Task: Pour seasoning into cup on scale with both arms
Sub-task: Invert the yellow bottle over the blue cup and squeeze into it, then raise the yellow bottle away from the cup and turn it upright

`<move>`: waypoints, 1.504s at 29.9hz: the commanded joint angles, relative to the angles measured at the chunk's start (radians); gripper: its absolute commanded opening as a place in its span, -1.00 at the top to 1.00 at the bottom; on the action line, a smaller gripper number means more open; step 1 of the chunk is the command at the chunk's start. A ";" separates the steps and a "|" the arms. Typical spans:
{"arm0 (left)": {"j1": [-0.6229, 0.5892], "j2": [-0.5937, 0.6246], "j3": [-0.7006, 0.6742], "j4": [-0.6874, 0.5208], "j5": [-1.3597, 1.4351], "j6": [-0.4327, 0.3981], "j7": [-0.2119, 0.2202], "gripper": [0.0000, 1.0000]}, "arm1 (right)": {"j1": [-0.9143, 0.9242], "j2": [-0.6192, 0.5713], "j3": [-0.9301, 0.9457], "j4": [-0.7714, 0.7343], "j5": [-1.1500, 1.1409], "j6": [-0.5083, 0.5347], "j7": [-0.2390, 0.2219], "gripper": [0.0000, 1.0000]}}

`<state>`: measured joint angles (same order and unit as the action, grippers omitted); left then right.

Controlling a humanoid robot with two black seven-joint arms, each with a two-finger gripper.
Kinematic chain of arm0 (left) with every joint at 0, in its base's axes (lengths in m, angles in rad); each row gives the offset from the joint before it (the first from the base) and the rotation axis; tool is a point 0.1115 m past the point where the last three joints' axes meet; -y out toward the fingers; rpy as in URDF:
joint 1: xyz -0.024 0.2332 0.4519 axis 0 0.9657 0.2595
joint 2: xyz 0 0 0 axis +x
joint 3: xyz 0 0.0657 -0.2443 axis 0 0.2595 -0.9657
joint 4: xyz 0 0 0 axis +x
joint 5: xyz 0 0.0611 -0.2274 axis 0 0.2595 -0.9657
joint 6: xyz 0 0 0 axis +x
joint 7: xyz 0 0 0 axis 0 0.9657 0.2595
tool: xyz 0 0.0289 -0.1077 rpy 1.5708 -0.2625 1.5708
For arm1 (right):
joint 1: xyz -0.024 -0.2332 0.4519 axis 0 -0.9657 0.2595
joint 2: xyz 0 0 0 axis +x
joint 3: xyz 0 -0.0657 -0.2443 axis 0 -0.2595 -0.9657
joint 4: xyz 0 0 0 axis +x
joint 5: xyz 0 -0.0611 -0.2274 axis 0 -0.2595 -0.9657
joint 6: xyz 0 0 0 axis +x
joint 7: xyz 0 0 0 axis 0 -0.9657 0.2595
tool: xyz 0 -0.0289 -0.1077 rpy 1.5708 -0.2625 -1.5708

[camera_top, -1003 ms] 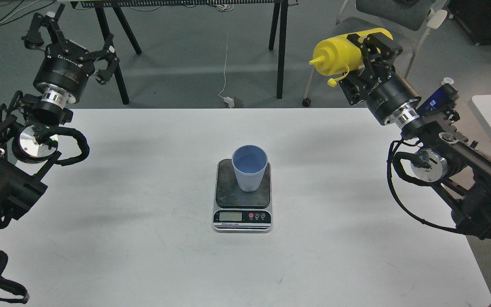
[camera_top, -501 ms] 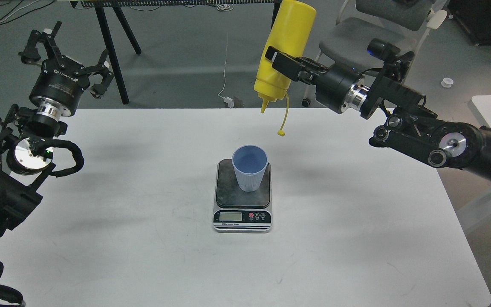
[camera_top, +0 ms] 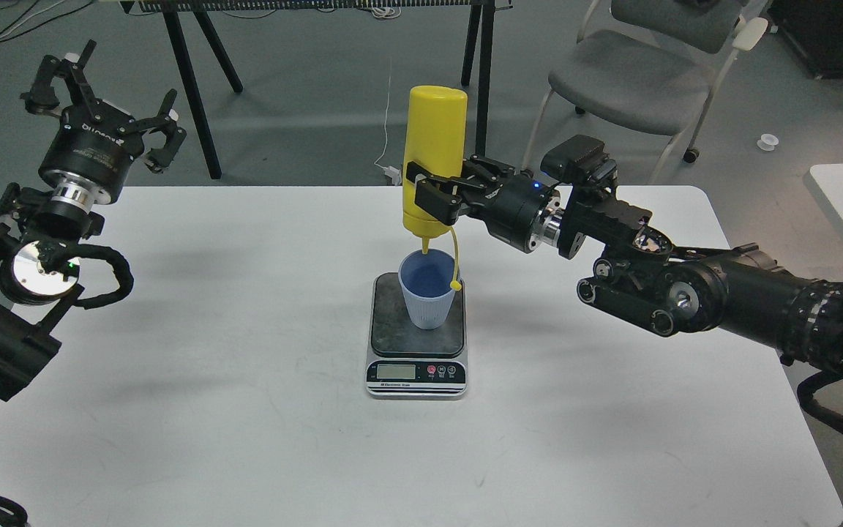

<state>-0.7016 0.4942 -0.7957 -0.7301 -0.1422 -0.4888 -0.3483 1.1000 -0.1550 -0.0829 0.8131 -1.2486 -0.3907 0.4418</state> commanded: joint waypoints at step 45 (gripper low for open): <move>0.013 0.018 0.001 -0.169 0.001 0.045 0.000 -0.99 | -0.603 -0.420 0.687 0.345 1.456 0.863 -0.017 0.25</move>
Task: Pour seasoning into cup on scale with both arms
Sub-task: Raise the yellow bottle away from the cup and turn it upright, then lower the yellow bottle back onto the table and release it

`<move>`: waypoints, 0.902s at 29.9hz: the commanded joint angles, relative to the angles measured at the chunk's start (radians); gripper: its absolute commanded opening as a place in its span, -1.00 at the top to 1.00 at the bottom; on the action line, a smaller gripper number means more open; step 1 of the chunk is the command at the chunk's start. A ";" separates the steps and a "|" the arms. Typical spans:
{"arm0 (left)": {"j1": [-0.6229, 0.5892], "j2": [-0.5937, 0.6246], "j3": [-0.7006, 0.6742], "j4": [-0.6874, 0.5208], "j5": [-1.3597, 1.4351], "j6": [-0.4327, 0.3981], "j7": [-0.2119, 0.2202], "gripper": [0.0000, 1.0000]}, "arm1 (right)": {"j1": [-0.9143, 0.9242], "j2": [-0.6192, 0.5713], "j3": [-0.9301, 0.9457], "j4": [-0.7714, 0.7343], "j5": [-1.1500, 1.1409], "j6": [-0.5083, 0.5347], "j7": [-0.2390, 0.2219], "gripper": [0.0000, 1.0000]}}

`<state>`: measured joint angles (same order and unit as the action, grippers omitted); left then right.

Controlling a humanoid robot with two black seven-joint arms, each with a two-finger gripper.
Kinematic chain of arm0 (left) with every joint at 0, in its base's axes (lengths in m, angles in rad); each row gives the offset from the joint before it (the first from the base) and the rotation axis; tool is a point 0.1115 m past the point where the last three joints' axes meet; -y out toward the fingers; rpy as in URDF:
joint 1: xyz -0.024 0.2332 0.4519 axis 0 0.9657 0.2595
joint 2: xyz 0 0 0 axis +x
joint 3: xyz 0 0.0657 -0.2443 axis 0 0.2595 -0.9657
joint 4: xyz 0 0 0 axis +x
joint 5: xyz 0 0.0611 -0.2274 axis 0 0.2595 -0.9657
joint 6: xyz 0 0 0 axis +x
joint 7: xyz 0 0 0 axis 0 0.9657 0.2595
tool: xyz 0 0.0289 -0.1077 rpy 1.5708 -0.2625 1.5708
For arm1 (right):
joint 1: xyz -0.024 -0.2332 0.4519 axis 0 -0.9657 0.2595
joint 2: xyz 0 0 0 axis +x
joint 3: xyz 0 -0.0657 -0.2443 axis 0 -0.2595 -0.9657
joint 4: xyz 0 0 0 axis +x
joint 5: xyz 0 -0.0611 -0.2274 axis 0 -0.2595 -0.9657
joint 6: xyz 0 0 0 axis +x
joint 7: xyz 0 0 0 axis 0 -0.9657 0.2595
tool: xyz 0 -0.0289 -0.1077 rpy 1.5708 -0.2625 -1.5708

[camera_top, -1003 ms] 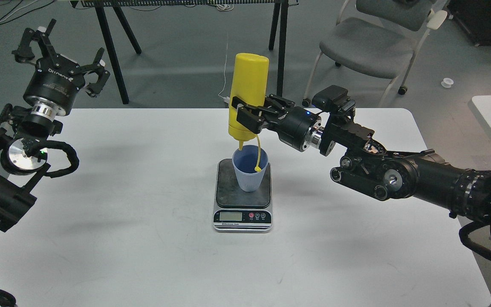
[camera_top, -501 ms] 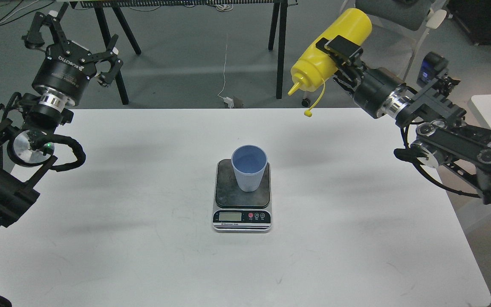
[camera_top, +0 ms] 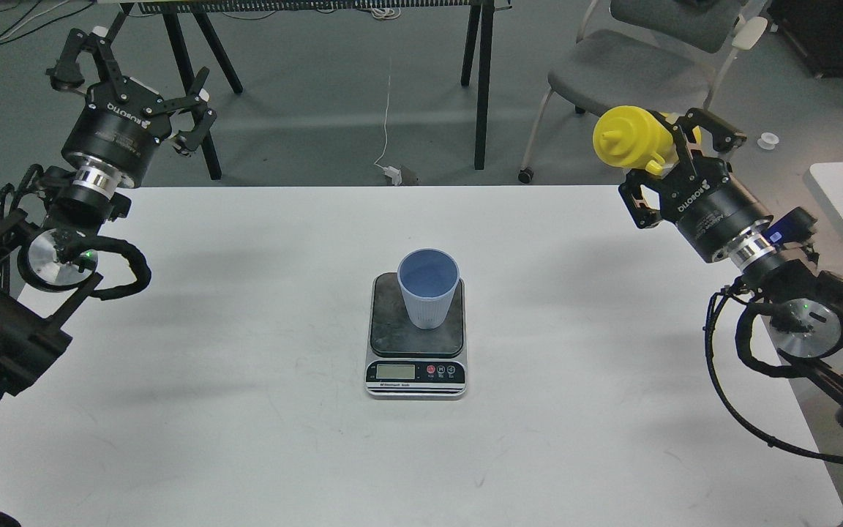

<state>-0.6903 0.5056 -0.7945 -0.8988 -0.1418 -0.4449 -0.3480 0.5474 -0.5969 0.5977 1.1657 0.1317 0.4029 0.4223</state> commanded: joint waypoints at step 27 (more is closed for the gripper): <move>0.006 0.011 0.003 -0.003 0.002 0.011 0.000 -0.99 | -0.392 0.290 0.062 -0.153 0.195 0.086 0.003 -0.01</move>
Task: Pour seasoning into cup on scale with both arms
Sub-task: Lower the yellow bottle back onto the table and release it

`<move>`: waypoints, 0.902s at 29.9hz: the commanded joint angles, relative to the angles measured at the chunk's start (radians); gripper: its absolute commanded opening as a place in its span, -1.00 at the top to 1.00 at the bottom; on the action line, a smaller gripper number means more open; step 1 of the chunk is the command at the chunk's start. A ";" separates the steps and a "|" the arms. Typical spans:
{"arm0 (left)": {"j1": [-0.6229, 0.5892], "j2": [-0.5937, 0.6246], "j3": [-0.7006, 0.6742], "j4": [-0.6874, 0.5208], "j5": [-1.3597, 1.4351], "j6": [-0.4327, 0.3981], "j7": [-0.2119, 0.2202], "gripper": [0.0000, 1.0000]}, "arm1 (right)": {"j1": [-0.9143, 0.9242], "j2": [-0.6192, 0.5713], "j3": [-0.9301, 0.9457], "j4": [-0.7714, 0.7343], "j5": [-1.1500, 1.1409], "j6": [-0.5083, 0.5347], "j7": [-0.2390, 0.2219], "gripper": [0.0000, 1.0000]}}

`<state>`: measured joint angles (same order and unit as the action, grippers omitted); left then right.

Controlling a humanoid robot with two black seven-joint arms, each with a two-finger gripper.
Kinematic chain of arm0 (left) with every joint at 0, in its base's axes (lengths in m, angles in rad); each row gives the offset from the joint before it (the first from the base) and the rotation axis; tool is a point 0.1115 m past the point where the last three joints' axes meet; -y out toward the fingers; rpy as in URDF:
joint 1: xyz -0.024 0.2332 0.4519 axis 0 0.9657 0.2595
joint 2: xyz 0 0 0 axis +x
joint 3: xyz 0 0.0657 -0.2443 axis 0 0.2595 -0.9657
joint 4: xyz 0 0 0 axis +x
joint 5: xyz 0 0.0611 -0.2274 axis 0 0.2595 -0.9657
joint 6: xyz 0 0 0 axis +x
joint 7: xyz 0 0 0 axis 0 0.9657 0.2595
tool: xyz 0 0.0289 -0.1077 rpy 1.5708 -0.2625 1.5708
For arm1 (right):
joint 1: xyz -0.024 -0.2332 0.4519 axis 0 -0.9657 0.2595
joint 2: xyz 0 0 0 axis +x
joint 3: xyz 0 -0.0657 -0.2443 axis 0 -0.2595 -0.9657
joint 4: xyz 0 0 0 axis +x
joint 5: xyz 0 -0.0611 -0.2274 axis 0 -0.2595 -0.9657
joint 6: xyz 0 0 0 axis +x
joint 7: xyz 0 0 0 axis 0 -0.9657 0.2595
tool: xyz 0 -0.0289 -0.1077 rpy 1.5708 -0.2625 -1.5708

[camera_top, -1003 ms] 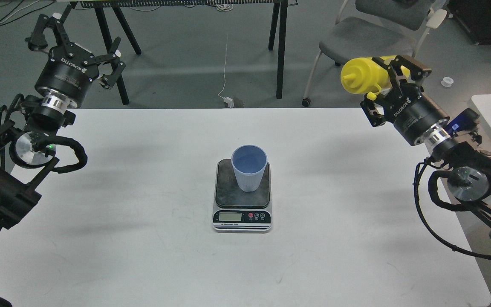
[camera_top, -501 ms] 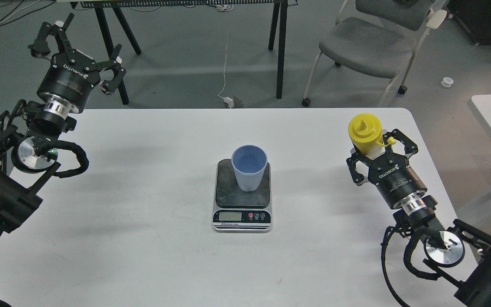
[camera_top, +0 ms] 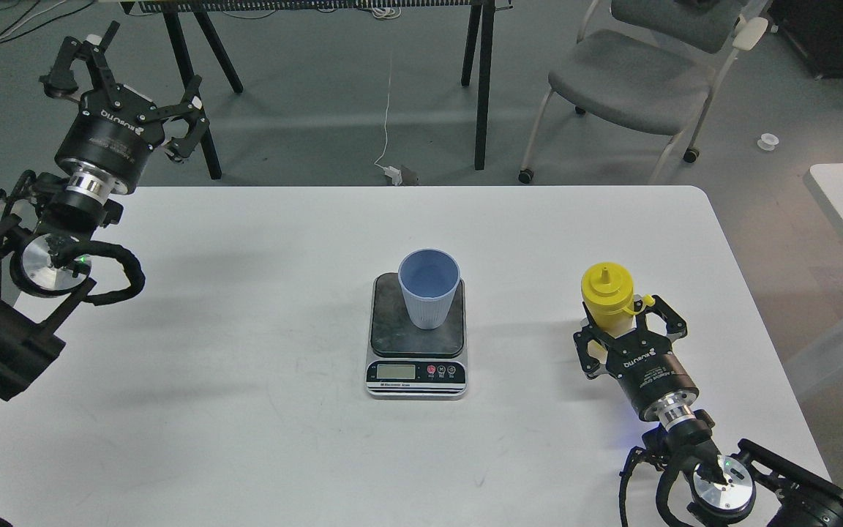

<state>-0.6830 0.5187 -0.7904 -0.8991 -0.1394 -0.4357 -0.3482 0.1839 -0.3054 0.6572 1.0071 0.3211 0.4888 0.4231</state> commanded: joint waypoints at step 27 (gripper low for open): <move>-0.003 -0.008 -0.003 -0.008 0.000 0.022 -0.002 -0.99 | -0.230 -0.119 0.127 0.163 0.003 0.000 0.008 -0.93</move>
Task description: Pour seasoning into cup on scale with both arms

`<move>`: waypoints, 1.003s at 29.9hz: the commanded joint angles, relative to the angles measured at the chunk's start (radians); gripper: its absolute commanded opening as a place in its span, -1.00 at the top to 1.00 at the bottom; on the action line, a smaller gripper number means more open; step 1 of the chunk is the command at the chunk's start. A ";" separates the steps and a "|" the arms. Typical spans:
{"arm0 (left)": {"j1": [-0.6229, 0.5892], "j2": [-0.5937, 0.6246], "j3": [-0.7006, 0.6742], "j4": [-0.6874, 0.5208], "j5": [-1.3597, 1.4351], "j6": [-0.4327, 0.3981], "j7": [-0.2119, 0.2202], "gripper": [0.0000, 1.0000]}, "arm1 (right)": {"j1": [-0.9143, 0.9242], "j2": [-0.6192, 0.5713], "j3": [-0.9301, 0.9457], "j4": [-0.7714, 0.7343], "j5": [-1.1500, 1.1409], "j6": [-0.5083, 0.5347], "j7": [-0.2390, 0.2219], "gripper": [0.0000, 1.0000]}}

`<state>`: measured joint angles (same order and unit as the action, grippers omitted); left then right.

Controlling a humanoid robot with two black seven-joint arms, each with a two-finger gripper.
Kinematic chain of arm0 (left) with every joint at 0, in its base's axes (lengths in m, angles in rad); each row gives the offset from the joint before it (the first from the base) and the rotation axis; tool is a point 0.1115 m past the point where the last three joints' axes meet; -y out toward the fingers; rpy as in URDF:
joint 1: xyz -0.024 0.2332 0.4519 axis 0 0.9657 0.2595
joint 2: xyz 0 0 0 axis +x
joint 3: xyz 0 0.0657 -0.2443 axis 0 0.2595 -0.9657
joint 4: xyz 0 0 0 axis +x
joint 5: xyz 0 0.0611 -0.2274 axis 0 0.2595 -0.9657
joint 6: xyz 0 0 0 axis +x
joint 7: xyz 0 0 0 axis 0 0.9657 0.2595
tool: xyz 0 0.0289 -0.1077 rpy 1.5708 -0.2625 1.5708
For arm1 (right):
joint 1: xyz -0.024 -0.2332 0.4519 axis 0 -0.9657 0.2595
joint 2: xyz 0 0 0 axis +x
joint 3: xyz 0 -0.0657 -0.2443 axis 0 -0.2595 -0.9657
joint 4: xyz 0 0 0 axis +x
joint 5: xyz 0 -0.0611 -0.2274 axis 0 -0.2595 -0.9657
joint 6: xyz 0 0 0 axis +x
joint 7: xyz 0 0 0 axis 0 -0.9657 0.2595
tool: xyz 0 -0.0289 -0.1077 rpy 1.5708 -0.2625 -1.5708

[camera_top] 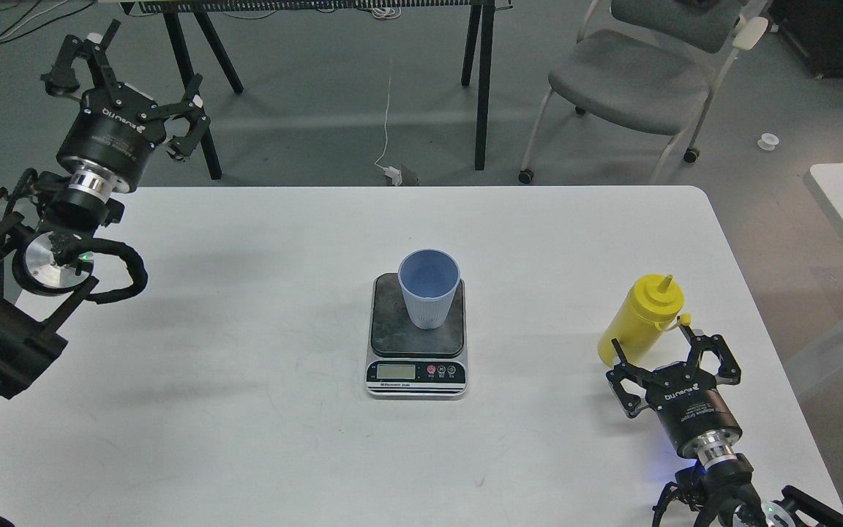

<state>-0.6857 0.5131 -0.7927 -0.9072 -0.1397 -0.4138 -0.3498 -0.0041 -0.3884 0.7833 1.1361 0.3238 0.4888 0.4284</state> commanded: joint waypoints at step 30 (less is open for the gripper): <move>0.069 0.035 -0.017 -0.006 -0.014 -0.030 -0.005 -0.99 | 0.567 -0.230 0.110 -0.375 -0.009 0.000 -0.071 -0.99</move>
<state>-0.6263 0.5489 -0.8100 -0.9148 -0.1529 -0.4406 -0.3562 0.4324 -0.7049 0.9491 0.8751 0.3118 0.4888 0.3857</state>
